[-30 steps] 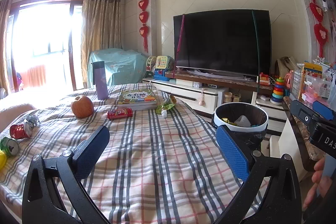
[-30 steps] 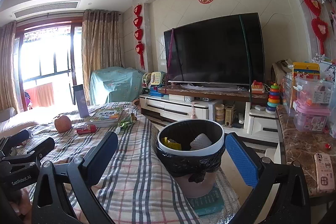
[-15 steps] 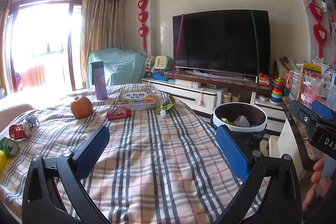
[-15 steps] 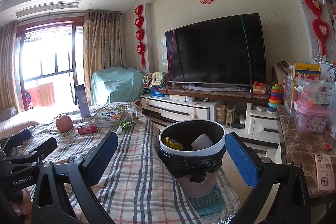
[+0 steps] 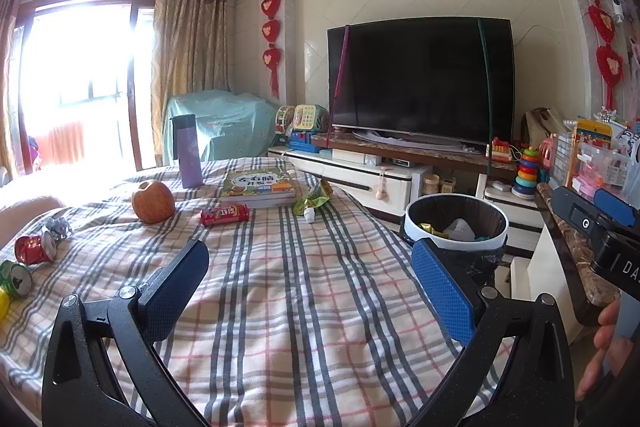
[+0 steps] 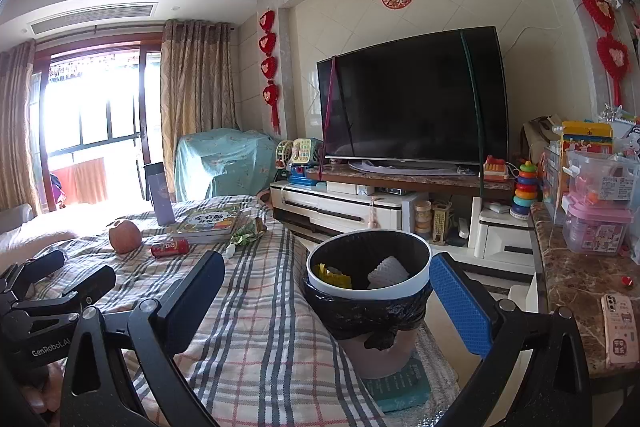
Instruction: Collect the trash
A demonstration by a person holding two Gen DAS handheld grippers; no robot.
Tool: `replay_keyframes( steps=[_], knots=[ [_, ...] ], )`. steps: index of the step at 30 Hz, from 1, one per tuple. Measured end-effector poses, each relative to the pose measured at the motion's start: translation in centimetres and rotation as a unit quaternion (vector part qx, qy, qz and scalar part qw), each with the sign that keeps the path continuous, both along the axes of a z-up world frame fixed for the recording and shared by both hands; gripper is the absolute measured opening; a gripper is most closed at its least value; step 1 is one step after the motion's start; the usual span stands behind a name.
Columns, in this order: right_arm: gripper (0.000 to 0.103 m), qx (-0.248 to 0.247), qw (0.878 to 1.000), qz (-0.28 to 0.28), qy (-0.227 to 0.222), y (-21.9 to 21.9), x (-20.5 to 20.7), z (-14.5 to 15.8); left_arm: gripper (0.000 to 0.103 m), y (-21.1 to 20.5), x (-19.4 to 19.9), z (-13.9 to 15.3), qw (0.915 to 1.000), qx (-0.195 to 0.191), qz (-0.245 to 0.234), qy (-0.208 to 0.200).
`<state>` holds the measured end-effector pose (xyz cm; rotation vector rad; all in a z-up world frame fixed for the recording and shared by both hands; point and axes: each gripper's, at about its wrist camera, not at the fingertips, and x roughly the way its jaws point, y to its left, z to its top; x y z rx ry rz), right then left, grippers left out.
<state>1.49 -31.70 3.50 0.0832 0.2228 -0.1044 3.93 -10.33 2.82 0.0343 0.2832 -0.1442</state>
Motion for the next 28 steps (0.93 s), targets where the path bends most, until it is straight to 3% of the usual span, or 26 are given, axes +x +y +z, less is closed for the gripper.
replay_keyframes(
  steps=[28],
  knots=[
    [0.103, 0.016, 1.0, 0.009, 0.015, -0.1, 1.5, -0.8, 0.103, 0.2, 1.3, -0.8, 0.9995, -0.015, -0.017, 0.024]
  ],
)
